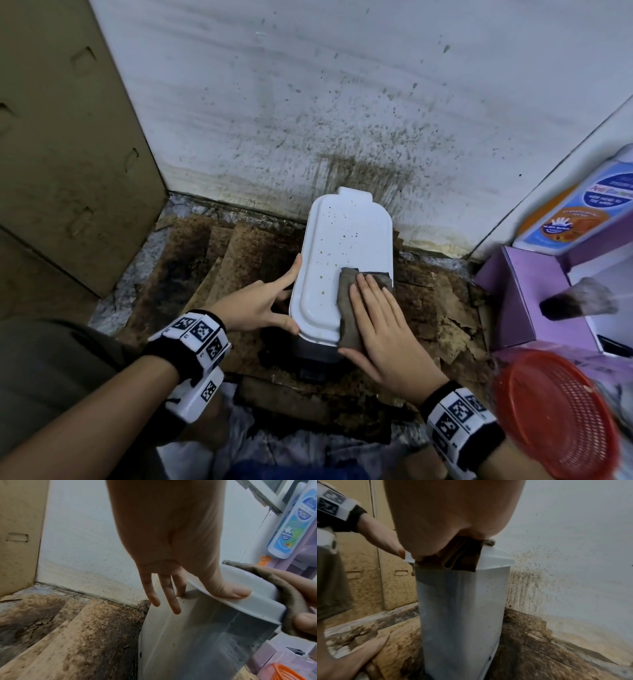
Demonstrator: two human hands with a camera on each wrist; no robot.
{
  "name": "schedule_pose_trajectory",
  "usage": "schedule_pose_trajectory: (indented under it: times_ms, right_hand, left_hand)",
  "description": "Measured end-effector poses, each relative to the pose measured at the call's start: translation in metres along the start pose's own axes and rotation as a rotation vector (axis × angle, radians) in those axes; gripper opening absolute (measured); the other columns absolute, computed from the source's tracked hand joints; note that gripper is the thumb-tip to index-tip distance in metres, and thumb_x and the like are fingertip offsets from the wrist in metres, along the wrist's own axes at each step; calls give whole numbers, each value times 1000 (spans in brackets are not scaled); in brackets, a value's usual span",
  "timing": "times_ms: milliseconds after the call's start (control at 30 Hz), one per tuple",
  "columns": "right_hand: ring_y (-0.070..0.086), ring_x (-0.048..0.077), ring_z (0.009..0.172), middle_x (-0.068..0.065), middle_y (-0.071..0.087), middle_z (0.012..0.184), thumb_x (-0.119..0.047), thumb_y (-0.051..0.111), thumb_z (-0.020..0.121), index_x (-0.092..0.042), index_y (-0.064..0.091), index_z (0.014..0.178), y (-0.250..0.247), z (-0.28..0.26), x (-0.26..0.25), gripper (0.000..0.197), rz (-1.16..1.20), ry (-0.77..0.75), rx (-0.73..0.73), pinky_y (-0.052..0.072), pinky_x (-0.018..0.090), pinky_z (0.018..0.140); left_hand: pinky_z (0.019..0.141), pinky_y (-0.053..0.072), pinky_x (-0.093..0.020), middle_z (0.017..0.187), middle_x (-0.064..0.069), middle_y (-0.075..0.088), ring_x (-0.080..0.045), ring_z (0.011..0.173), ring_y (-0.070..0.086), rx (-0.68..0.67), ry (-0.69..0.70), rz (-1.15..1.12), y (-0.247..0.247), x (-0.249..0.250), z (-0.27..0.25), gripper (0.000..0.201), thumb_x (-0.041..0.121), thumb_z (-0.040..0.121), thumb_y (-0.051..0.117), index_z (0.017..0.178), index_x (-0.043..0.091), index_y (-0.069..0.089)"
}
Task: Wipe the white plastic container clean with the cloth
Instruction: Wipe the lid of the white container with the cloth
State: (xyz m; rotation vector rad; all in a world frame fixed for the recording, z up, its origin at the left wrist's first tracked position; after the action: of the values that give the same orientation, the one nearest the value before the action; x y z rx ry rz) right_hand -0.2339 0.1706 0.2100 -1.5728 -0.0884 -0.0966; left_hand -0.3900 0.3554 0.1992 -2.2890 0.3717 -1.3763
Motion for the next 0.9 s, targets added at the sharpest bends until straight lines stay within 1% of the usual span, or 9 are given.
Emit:
schedule_pose_trajectory:
  times_ms: [100,200,300,433,533,600,667,767,900]
  right_hand:
    - [6,35,155,24,8,165,-61,36,102,3,11,157,2,7,-16,88,-3,26,11,25,53,121]
    - [10,38,154,26,9,164,-60,35,102,5,13,156,1,17,-29,87,-10,53,5,28,53,120]
    - [10,39,154,27,10,164,-60,34,102,5,14,156,0,30,-41,87,-3,66,-7,28,53,119]
    - [10,39,154,27,10,164,-60,35,100,5,14,156,-1,38,-49,88,-7,84,-8,28,51,120]
    - [12,38,154,27,11,164,-60,35,101,4,14,156,-1,36,-46,87,1,78,1,29,50,119]
    - [14,37,154,25,12,164,-60,33,101,4,15,156,-1,33,-42,86,1,69,5,31,49,119]
    - [13,35,154,24,10,165,-60,33,102,3,13,157,-1,27,-37,86,1,65,5,31,49,119]
    - [10,34,155,22,7,166,-59,35,102,2,10,157,-1,15,-25,85,18,62,4,31,49,119]
    - [7,30,156,19,3,167,-61,36,102,-1,7,158,0,1,-8,87,39,75,4,29,47,120]
  left_hand:
    - [116,31,-38,146,22,42,14,123,39,9,18,5,1,-2,1,120,42,87,76,154,38,-24]
    - [98,37,-24,152,4,49,17,110,22,24,26,-4,1,-5,3,119,41,87,75,155,38,-23]
    - [106,38,-22,147,6,54,7,126,47,24,21,-29,2,-10,5,121,44,84,77,154,43,-22]
    - [109,39,-23,142,14,58,7,127,53,3,24,-64,3,-14,6,124,43,83,79,153,46,-22]
    - [113,39,-35,144,15,55,-1,128,55,9,34,6,1,-11,5,124,57,79,75,151,48,-25]
    - [107,45,-41,147,16,52,-9,117,63,15,27,93,1,-9,5,124,66,77,71,148,52,-30]
    - [98,48,-39,150,16,49,-13,105,65,17,19,166,1,-5,6,122,68,79,68,147,50,-32]
    - [99,47,-40,152,11,48,-18,119,61,38,15,224,2,-1,10,118,70,81,65,146,52,-33]
    - [99,48,-43,150,17,48,-16,115,63,53,40,244,0,0,15,108,69,86,62,141,62,-31]
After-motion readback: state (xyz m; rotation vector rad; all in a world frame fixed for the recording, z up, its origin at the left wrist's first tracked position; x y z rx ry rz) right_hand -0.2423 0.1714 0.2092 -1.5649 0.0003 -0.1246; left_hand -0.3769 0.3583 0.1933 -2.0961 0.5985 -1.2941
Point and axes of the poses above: each hand's wrist, its own z-axis towards the middle knuckle, its own y-axis out of the palm, x = y × z, the point moved 4 cm from there along z, towards the middle knuckle
